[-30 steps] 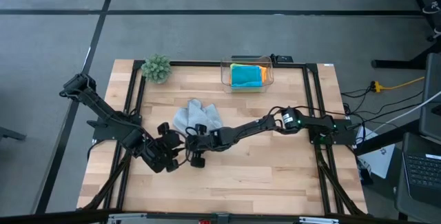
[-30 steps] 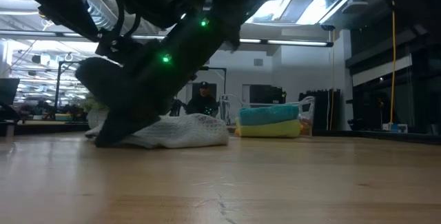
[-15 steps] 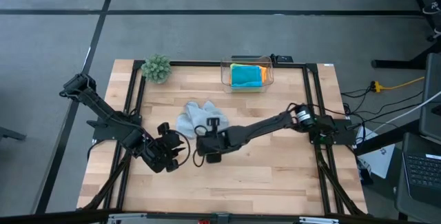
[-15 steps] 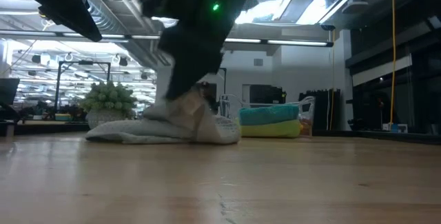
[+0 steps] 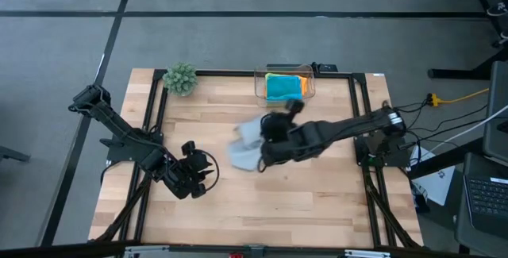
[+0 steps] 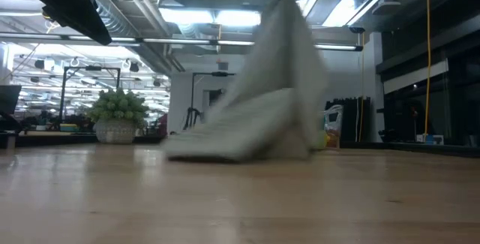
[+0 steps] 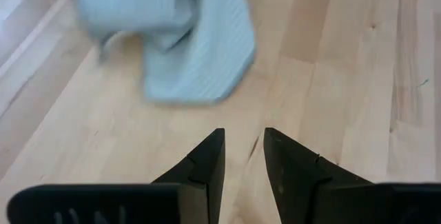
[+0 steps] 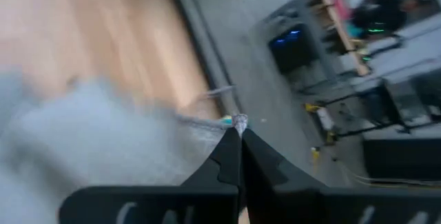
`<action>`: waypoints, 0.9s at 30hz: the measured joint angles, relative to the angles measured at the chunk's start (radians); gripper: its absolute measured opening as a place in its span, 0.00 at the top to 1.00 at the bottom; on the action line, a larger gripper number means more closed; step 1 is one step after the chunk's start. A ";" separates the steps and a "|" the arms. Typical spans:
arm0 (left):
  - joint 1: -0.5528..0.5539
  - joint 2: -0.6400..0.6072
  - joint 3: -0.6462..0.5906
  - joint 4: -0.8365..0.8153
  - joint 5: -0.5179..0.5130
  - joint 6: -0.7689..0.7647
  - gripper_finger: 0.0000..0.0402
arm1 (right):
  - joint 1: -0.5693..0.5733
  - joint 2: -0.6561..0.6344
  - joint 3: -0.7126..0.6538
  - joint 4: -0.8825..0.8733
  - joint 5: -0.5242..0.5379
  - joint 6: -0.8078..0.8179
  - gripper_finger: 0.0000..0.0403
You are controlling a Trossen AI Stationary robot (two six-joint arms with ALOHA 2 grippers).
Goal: Fold microfiber towels
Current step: Fold the gray microfiber cloth
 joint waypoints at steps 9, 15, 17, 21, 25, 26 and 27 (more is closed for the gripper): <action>0.000 0.000 0.000 0.003 0.000 0.000 0.76 | 0.040 -0.126 0.000 -0.086 0.039 0.027 1.00; 0.000 0.000 0.000 0.003 0.000 0.000 0.76 | 0.054 -0.138 0.001 -0.094 0.041 -0.013 1.00; 0.000 0.000 0.000 0.003 0.000 0.000 0.76 | 0.054 -0.138 0.001 -0.103 0.042 -0.022 1.00; 0.000 0.000 0.000 0.003 0.000 0.000 0.76 | 0.054 -0.138 0.001 -0.130 0.045 -0.023 1.00; 0.000 0.000 0.000 0.003 0.000 0.000 0.76 | 0.055 -0.138 0.001 -0.150 0.046 -0.056 0.99; 0.000 0.000 0.000 0.003 0.000 0.000 0.76 | 0.056 -0.138 0.001 -0.154 0.039 -0.069 0.99; 0.000 0.000 0.000 0.003 0.000 0.000 0.76 | 0.058 -0.138 0.001 -0.159 0.036 -0.077 0.99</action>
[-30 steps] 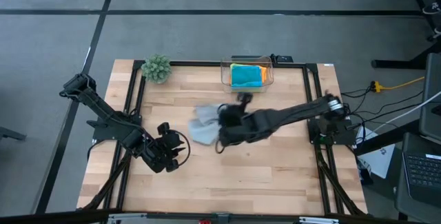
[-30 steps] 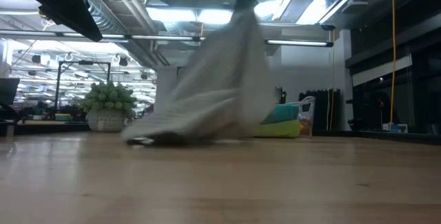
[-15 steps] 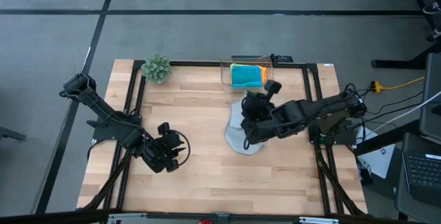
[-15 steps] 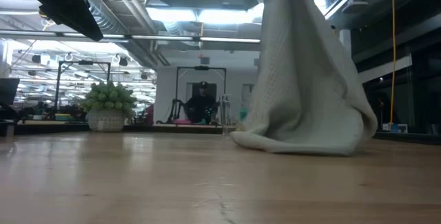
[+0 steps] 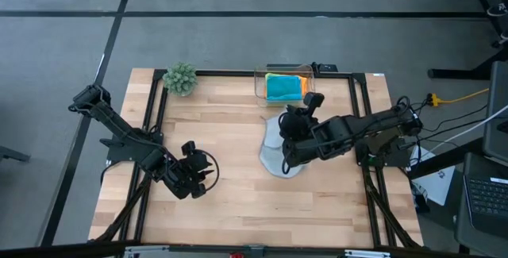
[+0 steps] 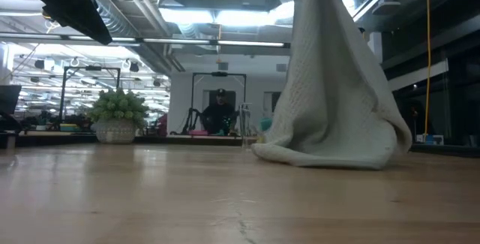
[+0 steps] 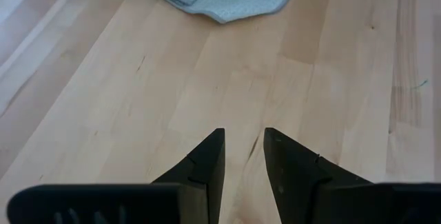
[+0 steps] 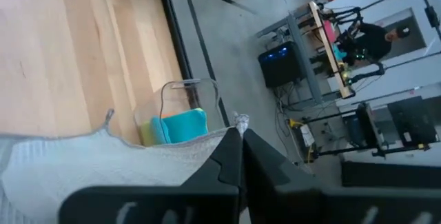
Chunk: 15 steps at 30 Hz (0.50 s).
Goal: Fold microfiber towels
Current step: Fold the gray microfiber cloth
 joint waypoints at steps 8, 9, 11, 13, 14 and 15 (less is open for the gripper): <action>0.000 0.000 0.000 0.000 0.000 0.000 0.76 | 0.004 0.000 0.000 -0.001 -0.048 -0.055 1.00; 0.000 0.000 0.000 0.000 0.000 0.000 0.76 | 0.004 0.000 0.000 -0.001 -0.058 -0.056 1.00; 0.000 0.000 0.000 0.000 0.000 0.000 0.76 | 0.004 0.000 0.000 -0.001 -0.096 -0.075 1.00; 0.000 0.000 0.000 0.001 0.000 0.000 0.76 | 0.004 0.000 0.000 -0.001 -0.150 -0.093 1.00; 0.000 0.000 0.000 0.002 0.000 0.000 0.76 | 0.004 0.000 0.000 -0.001 -0.183 -0.102 1.00; 0.000 0.000 0.000 0.005 0.000 0.000 0.76 | 0.004 0.000 0.000 -0.001 -0.221 -0.110 1.00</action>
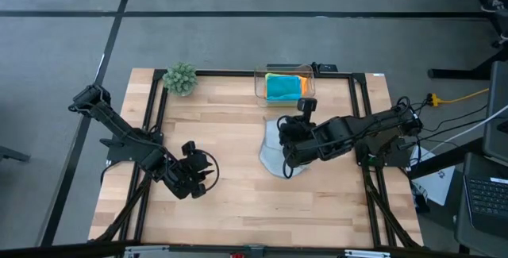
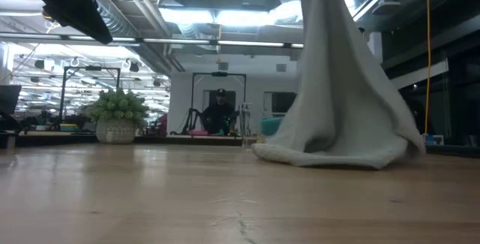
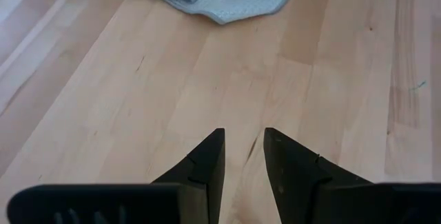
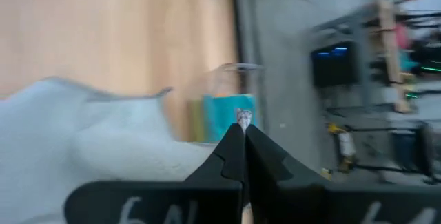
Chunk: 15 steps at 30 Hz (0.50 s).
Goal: Fold microfiber towels
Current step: Fold the gray microfiber cloth
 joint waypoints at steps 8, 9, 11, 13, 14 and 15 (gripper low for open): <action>0.011 0.000 0.000 0.053 -0.053 0.001 0.76 | 0.000 0.000 0.000 0.001 -0.193 -0.020 1.00; 0.016 0.000 0.000 0.061 -0.061 0.002 0.76 | 0.000 0.000 0.000 0.003 -0.203 -0.020 1.00; 0.029 0.001 0.000 0.102 -0.133 0.027 0.76 | 0.000 0.000 0.000 0.010 -0.223 -0.021 1.00; 0.059 0.007 0.000 0.183 -0.254 0.049 0.76 | 0.000 0.000 0.000 0.022 -0.248 -0.024 1.00; 0.077 0.010 0.000 0.221 -0.306 0.067 0.76 | 0.000 0.000 0.000 0.031 -0.259 -0.028 1.00; 0.098 0.010 0.000 0.258 -0.334 0.103 0.76 | 0.000 0.000 0.000 0.039 -0.269 -0.041 1.00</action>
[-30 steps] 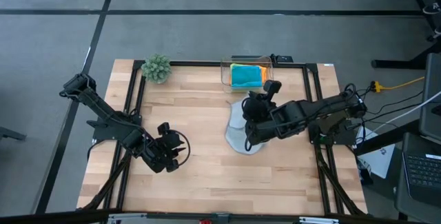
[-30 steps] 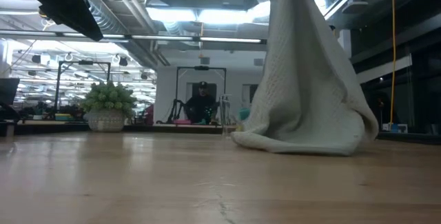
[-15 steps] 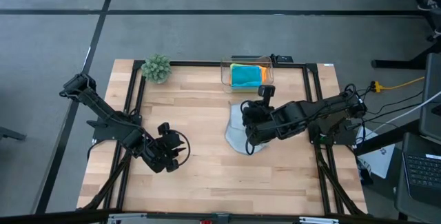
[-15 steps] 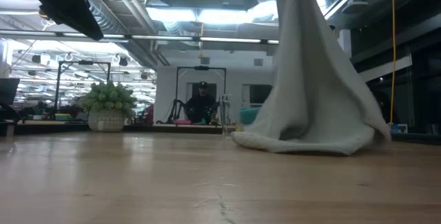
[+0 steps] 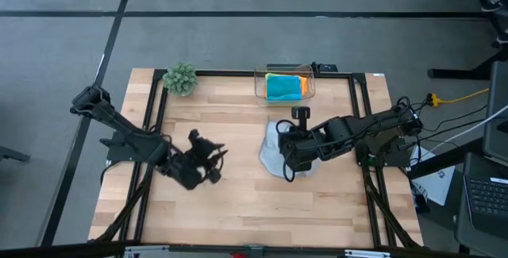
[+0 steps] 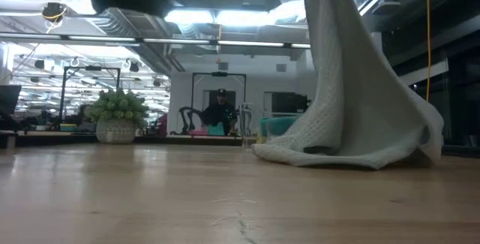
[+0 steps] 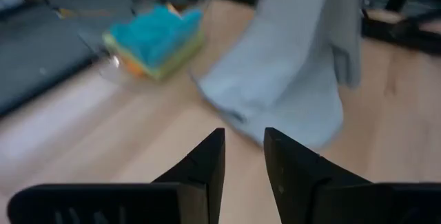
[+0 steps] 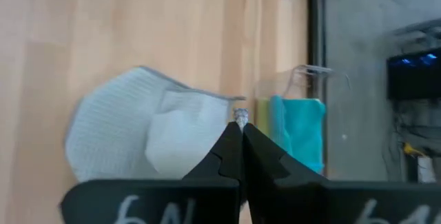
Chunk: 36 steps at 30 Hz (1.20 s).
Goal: Fold microfiber towels
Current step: Fold the gray microfiber cloth
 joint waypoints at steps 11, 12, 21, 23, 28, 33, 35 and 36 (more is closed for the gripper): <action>0.231 0.055 0.001 0.386 0.111 0.471 0.76 | 0.014 0.000 0.005 0.190 -0.056 -0.139 1.00; 0.243 0.055 0.001 0.407 0.140 0.503 0.76 | 0.021 0.001 0.016 0.201 -0.027 -0.162 0.99; 0.321 0.055 0.001 0.714 0.399 0.725 0.76 | 0.066 0.000 0.162 0.184 -0.006 -0.230 0.99; 0.339 0.055 0.001 0.782 0.470 0.748 0.76 | 0.065 0.000 0.175 0.184 -0.047 -0.229 0.99; 0.386 0.055 0.001 0.812 0.520 0.755 0.75 | 0.065 0.000 0.177 0.184 -0.129 -0.214 0.99; 0.435 0.071 0.001 0.823 0.727 0.735 0.67 | 0.064 0.000 0.177 0.199 -0.135 -0.216 0.99; 0.441 0.074 -0.001 0.851 0.775 0.750 0.63 | 0.064 0.000 0.177 0.198 -0.135 -0.216 0.99; 0.442 0.075 -0.001 0.877 0.801 0.761 0.61 | 0.064 0.000 0.177 0.198 -0.135 -0.216 0.99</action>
